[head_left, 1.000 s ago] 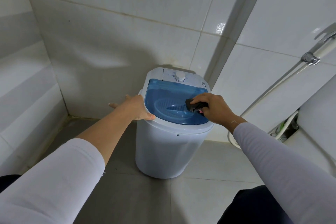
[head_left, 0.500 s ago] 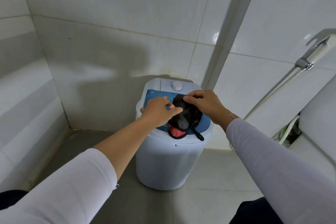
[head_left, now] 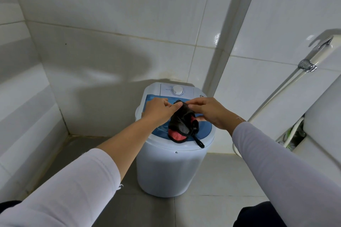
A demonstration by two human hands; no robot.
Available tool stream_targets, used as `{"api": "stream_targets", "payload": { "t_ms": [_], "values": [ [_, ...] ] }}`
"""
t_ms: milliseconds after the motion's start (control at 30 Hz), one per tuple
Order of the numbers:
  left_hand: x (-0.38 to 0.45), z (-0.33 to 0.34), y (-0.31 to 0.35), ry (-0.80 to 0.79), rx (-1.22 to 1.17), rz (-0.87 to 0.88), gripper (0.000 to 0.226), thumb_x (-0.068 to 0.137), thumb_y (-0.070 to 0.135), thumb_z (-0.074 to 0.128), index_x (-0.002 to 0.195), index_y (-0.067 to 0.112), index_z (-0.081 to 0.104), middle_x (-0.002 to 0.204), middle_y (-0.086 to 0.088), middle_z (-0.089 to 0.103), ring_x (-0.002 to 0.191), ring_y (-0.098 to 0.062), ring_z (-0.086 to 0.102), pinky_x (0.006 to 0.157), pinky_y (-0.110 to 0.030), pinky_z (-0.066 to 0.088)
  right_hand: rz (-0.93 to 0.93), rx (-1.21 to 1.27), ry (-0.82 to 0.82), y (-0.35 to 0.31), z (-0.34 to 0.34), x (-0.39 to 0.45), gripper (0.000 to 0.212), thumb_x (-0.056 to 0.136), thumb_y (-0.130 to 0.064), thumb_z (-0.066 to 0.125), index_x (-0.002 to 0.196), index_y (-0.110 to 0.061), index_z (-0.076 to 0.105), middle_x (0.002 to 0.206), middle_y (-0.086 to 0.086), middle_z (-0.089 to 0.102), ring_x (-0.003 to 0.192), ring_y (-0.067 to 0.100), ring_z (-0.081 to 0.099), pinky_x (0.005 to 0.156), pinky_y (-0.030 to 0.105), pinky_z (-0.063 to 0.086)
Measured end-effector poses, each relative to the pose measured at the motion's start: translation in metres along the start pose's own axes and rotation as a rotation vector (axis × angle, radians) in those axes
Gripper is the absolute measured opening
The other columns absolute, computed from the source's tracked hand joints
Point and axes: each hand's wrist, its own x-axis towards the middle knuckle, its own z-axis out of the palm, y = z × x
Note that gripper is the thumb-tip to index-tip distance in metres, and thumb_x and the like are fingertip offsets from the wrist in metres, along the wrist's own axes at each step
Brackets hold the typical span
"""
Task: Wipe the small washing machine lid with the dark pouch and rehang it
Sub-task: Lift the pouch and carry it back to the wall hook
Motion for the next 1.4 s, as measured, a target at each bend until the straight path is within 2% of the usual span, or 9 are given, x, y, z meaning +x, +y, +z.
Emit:
{"api": "stream_targets", "payload": {
  "t_ms": [167, 300, 500, 667, 800, 967, 1133, 1267, 1400],
  "values": [
    [0.008, 0.0, 0.004, -0.021, 0.057, -0.008, 0.038, 0.087, 0.048, 0.061, 0.107, 0.018, 0.073, 0.127, 0.002, 0.063, 0.118, -0.019, 0.056, 0.093, -0.033, 0.043, 0.021, -0.033, 0.005, -0.002, -0.001, 0.004, 0.007, 0.087, -0.001, 0.057, 0.091, -0.003, 0.063, 0.08, 0.009, 0.063, 0.073, 0.016, 0.063, 0.061, 0.019, 0.059],
    [0.021, -0.003, 0.003, -0.038, 0.155, 0.005, 0.018, 0.086, 0.033, 0.062, 0.088, 0.018, 0.072, 0.117, -0.001, 0.064, 0.116, -0.021, 0.055, 0.103, -0.041, 0.042, 0.013, -0.104, 0.054, -0.01, 0.001, 0.013, 0.02, 0.089, -0.004, 0.054, 0.075, -0.016, 0.058, 0.081, 0.007, 0.06, 0.08, 0.018, 0.058, 0.069, 0.032, 0.059],
    [0.037, -0.042, 0.009, 0.024, 0.157, 0.027, 0.023, 0.085, 0.026, 0.061, 0.105, 0.024, 0.072, 0.128, 0.004, 0.064, 0.12, -0.021, 0.057, 0.102, -0.034, 0.045, -0.094, -0.028, 0.139, -0.052, -0.007, 0.024, 0.014, 0.087, -0.002, 0.056, 0.078, -0.013, 0.058, 0.079, 0.007, 0.059, 0.075, 0.015, 0.057, 0.066, 0.029, 0.057],
    [0.04, -0.078, 0.03, 0.149, 0.109, 0.167, 0.022, 0.083, 0.046, 0.064, 0.096, 0.029, 0.071, 0.129, 0.007, 0.063, 0.122, -0.017, 0.055, 0.099, -0.029, 0.04, -0.146, 0.059, 0.156, -0.092, 0.003, 0.045, 0.008, 0.082, -0.004, 0.064, 0.085, -0.009, 0.059, 0.083, 0.014, 0.062, 0.074, 0.022, 0.062, 0.069, 0.032, 0.059],
    [0.04, -0.1, 0.034, 0.167, 0.079, 0.221, 0.026, 0.072, 0.049, 0.076, 0.088, 0.029, 0.072, 0.132, 0.011, 0.059, 0.129, -0.015, 0.048, 0.11, -0.044, 0.035, -0.164, 0.169, 0.167, -0.117, 0.022, 0.068, 0.009, 0.082, -0.006, 0.066, 0.083, -0.008, 0.057, 0.084, 0.015, 0.063, 0.066, 0.022, 0.064, 0.056, 0.023, 0.058],
    [0.067, -0.123, 0.013, 0.269, 0.077, 0.207, 0.016, 0.075, 0.043, 0.075, 0.085, 0.03, 0.072, 0.126, 0.012, 0.063, 0.125, -0.015, 0.051, 0.108, -0.045, 0.036, -0.159, 0.297, 0.103, -0.129, 0.047, 0.108, 0.013, 0.083, -0.011, 0.067, 0.075, -0.01, 0.056, 0.082, 0.015, 0.065, 0.069, 0.023, 0.066, 0.069, 0.029, 0.059],
    [0.112, -0.146, -0.008, 0.325, 0.049, 0.147, 0.014, 0.083, 0.038, 0.068, 0.088, 0.026, 0.074, 0.123, 0.011, 0.065, 0.12, -0.015, 0.055, 0.106, -0.043, 0.04, -0.158, 0.443, -0.134, -0.136, 0.066, 0.152, 0.004, 0.084, -0.01, 0.064, 0.083, -0.007, 0.062, 0.091, 0.01, 0.068, 0.085, 0.018, 0.067, 0.082, 0.024, 0.056],
    [0.14, -0.181, -0.004, 0.31, 0.003, 0.044, 0.016, 0.084, 0.039, 0.066, 0.092, 0.026, 0.071, 0.126, 0.01, 0.063, 0.122, -0.016, 0.055, 0.104, -0.045, 0.043, -0.132, 0.399, -0.165, -0.167, 0.074, 0.183, 0.015, 0.084, 0.005, 0.058, 0.083, -0.01, 0.061, 0.087, 0.006, 0.064, 0.082, 0.016, 0.064, 0.082, 0.025, 0.055],
    [0.149, -0.232, 0.026, 0.318, 0.002, -0.08, 0.019, 0.087, 0.038, 0.06, 0.098, 0.025, 0.068, 0.113, 0.007, 0.067, 0.111, -0.019, 0.059, 0.1, -0.04, 0.045, -0.06, 0.306, -0.16, -0.227, 0.073, 0.195, 0.013, 0.087, -0.001, 0.056, 0.081, -0.012, 0.061, 0.08, 0.005, 0.064, 0.074, 0.017, 0.063, 0.072, 0.025, 0.055]
  ]
}}
